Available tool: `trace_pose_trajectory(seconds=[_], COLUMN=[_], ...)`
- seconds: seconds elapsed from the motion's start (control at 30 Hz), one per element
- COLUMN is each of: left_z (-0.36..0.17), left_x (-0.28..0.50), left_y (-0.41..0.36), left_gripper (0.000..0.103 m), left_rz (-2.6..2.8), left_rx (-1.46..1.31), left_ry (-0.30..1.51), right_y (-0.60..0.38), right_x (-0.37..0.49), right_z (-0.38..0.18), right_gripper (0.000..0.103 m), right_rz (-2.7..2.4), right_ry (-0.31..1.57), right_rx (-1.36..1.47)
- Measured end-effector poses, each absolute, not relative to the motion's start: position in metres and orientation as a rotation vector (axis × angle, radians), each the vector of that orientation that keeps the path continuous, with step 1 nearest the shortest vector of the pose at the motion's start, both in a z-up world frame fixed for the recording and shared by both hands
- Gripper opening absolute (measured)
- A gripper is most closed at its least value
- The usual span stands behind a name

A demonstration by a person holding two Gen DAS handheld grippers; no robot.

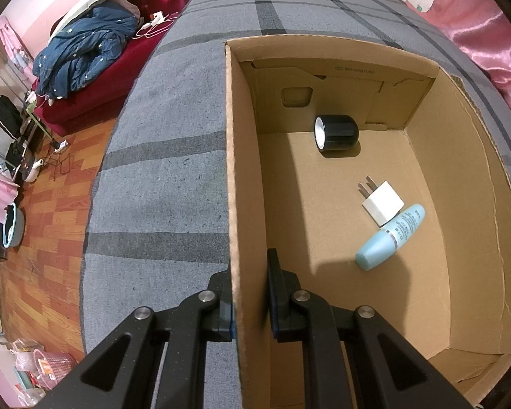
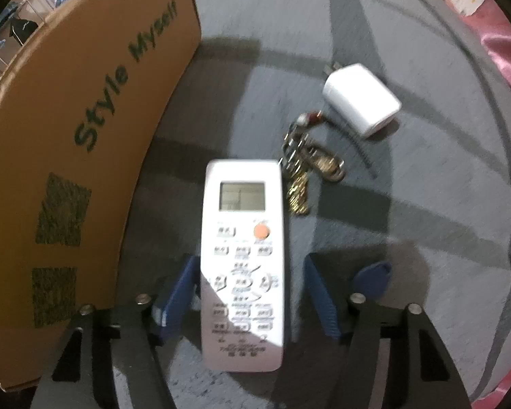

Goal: Organize rigid objects
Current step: 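Grasp the white remote control with the right gripper, then lift and carry the white remote with the right gripper into the box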

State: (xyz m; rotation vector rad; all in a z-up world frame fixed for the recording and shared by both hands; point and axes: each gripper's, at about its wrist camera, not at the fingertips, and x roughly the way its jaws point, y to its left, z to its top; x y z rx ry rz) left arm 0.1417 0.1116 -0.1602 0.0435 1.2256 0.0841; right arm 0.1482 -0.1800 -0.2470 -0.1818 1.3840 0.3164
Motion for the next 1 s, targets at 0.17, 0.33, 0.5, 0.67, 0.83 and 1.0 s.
trace_pose_trajectory(seconds=[0.17, 0.33, 0.5, 0.67, 0.83, 1.0], left_z=[-0.16, -0.161, -0.161, -0.16, -0.16, -0.16], left_x=[0.141, 0.142, 0.141, 0.142, 0.142, 0.142], left_y=[0.111, 0.111, 0.109, 0.109, 0.109, 0.109], left_gripper=[0.014, 0.014, 0.014, 0.014, 0.014, 0.014], left_rz=[0.084, 0.085, 0.087, 0.087, 0.086, 0.086], left_rx=[0.046, 0.047, 0.058, 0.052, 0.054, 0.055], left_ry=[1.224, 1.227, 1.224, 1.227, 1.227, 1.227], right_y=[-0.176, -0.178, -0.18, -0.185, -0.189, -0.189], right_x=[0.146, 0.147, 0.148, 0.153, 0.156, 0.15], right_z=[-0.249, -0.243, -0.233, -0.216, -0.199, -0.186], right_gripper=[0.049, 0.049, 0.049, 0.049, 0.049, 0.049], right_rz=[0.316, 0.286, 0.261, 0.253, 0.245, 0.242], right_ry=[1.393, 1.409, 1.389, 1.363, 1.34, 1.322], right_rx=[-0.2, -0.161, -0.173, -0.175, -0.163, -0.142])
